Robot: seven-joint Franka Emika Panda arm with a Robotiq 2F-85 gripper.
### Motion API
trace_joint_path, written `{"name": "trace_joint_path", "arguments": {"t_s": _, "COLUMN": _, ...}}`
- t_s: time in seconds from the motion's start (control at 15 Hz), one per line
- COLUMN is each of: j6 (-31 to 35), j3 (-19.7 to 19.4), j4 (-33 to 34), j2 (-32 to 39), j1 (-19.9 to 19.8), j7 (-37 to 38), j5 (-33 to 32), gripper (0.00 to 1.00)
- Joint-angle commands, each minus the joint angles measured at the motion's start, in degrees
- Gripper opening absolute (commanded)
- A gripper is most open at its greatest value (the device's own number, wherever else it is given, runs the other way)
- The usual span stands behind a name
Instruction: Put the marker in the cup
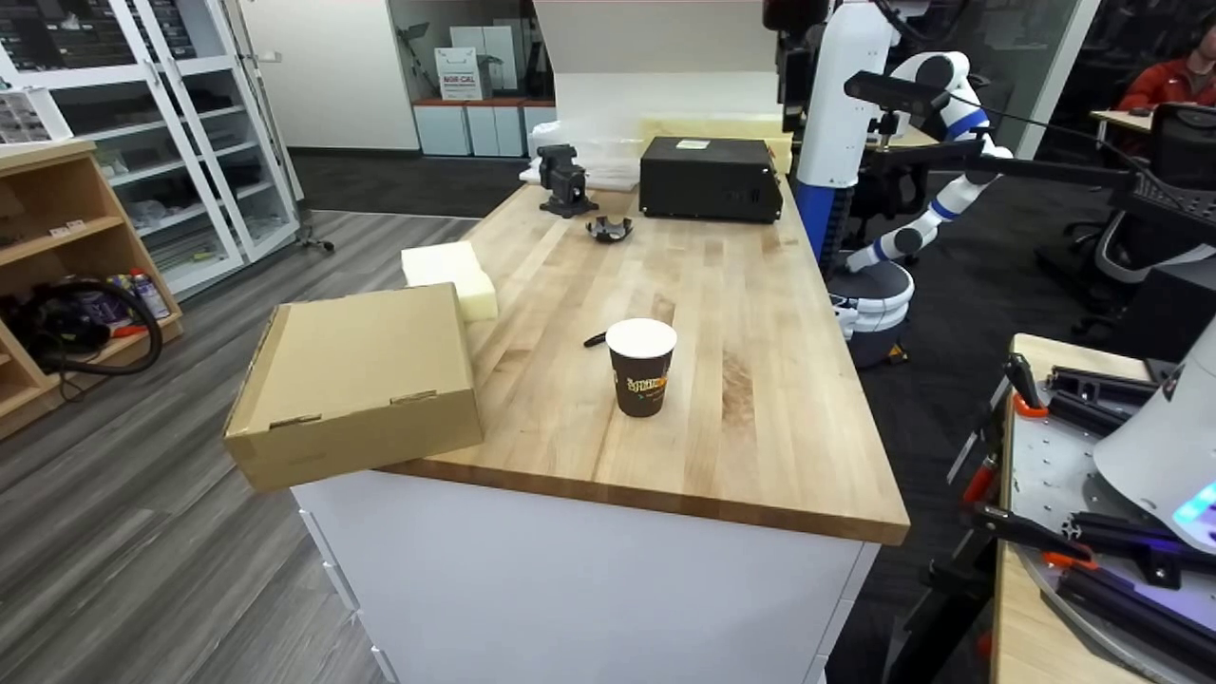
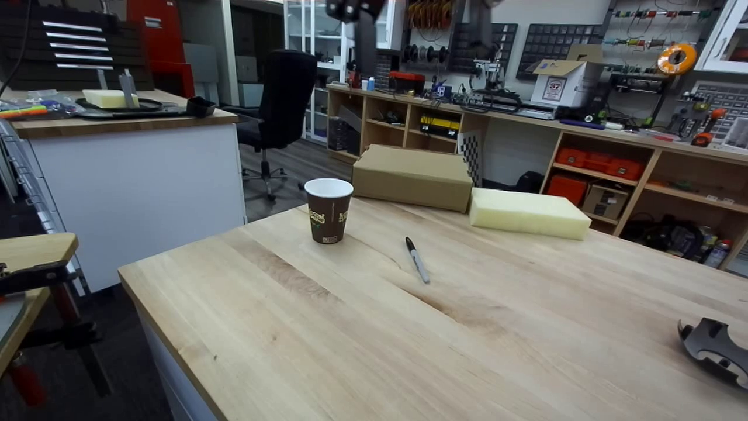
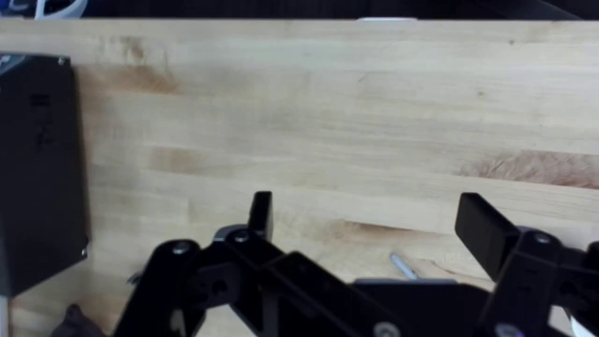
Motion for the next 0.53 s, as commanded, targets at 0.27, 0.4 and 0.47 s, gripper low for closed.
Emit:
{"name": "trace_joint_path", "arguments": {"t_s": 0.27, "j6": 19.86, "j3": 3.01, "j4": 14.41, "j2": 18.91, "j1": -1.59, "j7": -21.46, "j5": 17.14, "gripper": 1.0}}
{"name": "trace_joint_path", "arguments": {"t_s": 0.4, "j6": 18.93, "j3": 5.5, "j4": 17.28, "j2": 22.77, "j1": -3.48, "j7": -29.49, "j5": 25.96, "gripper": 1.0}}
{"name": "trace_joint_path", "arguments": {"t_s": 0.47, "j6": 17.75, "j3": 6.74, "j4": 18.27, "j2": 24.34, "j1": -4.43, "j7": -32.98, "j5": 29.51, "gripper": 1.0}}
